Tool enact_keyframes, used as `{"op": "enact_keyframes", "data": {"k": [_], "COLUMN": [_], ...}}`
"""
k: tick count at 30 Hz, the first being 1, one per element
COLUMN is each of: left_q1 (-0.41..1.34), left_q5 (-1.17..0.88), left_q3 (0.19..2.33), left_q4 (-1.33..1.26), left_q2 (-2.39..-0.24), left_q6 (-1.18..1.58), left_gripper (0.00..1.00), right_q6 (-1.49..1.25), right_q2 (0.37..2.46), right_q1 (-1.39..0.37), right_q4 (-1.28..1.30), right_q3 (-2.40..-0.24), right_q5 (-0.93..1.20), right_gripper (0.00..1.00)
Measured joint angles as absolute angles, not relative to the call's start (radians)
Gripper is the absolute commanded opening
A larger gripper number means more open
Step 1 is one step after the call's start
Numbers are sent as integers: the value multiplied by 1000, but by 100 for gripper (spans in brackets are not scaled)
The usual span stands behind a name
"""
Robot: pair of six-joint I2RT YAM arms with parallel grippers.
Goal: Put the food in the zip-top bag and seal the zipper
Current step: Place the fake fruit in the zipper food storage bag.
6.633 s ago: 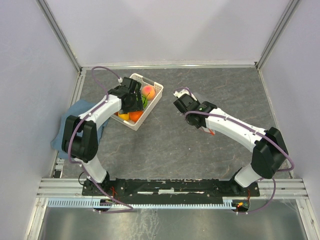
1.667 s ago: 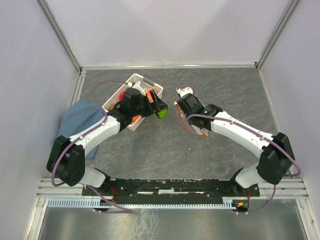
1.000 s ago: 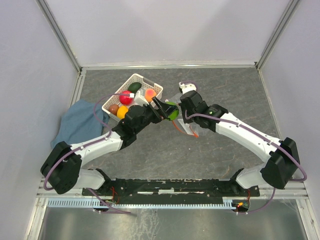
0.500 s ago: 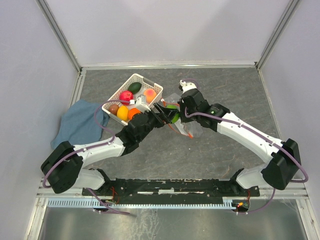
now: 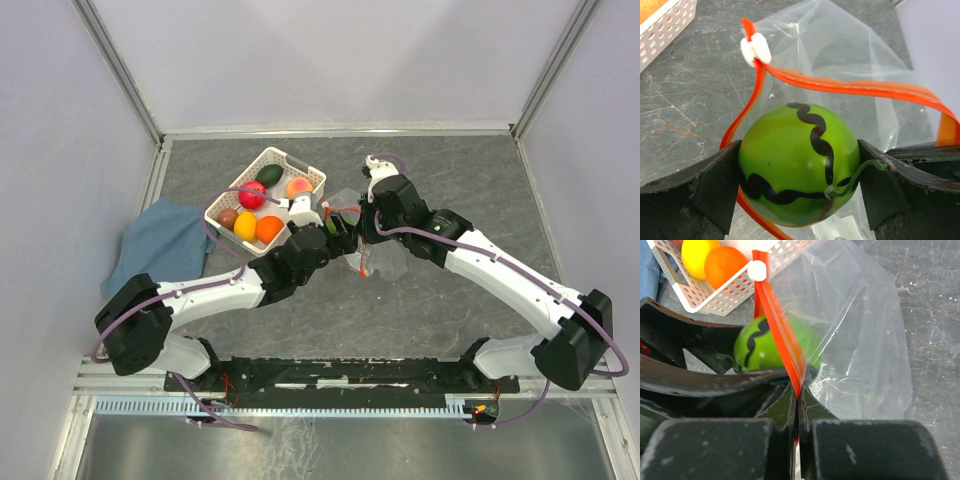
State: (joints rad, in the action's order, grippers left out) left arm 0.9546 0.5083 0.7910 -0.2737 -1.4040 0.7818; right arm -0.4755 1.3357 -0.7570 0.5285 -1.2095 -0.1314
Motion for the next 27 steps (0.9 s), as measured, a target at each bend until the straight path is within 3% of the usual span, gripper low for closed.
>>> {"op": "enact_keyframes", "data": {"k": [6, 15, 27], "left_q1": [979, 979, 979], "left_q5": [575, 522, 434], "left_q3": [935, 973, 995], "left_q4": [-78, 46, 105], "left_q2": [-1471, -1459, -1398], "left_q6": [717, 682, 682], "left_gripper": [82, 99, 100], "right_q6": [-475, -475, -483], "right_q2": [1320, 1315, 1311], "right_q1": [-755, -746, -731], "right_q4": [526, 515, 493], "right_q3": [-1209, -1166, -1147], "right_q5": [-137, -154, -158], "right_gripper": [2, 2, 2]}}
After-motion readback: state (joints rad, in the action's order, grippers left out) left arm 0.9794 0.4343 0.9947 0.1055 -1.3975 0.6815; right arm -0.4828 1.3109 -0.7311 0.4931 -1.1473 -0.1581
